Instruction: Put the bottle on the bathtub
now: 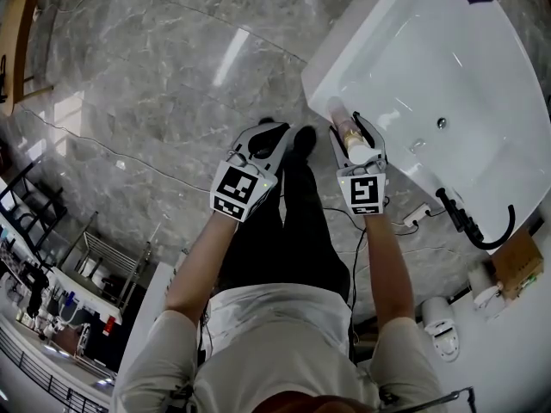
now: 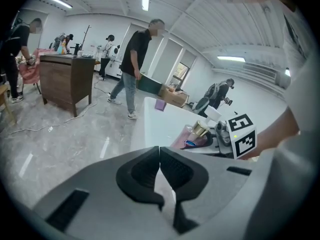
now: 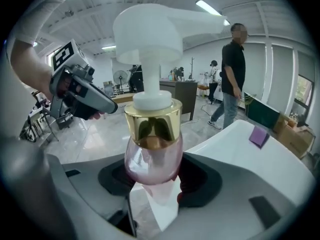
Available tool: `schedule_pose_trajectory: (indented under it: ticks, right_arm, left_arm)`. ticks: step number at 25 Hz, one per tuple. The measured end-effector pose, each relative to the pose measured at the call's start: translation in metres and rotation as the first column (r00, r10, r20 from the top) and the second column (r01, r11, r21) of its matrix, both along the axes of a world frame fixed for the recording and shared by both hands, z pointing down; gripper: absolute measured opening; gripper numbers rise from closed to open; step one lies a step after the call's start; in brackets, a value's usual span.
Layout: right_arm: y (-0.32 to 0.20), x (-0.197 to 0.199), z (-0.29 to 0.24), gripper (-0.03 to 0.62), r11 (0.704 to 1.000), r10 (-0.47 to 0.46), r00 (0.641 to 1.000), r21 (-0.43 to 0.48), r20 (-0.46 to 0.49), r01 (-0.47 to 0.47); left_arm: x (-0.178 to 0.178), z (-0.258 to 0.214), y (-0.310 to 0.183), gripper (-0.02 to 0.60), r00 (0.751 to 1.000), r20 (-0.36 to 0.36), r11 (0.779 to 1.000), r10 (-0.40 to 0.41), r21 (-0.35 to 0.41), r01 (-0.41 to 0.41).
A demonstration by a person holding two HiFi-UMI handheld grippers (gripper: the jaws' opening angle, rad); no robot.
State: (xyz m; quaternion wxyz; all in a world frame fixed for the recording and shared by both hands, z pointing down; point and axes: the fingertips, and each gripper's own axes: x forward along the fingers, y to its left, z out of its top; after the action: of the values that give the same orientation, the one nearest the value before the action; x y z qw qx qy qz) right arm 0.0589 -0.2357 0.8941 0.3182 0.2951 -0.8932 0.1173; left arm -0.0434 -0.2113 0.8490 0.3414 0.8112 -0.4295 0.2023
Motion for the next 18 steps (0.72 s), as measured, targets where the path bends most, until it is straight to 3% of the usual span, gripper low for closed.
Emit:
schedule_pose_trajectory:
  ticks: [18]
  right_arm:
    - [-0.004, -0.004, 0.002, 0.284, 0.999, 0.045, 0.999, -0.022, 0.014, -0.045]
  left_arm:
    - [-0.019, 0.004, 0.021, 0.009, 1.0, -0.012, 1.0, -0.019, -0.018, 0.019]
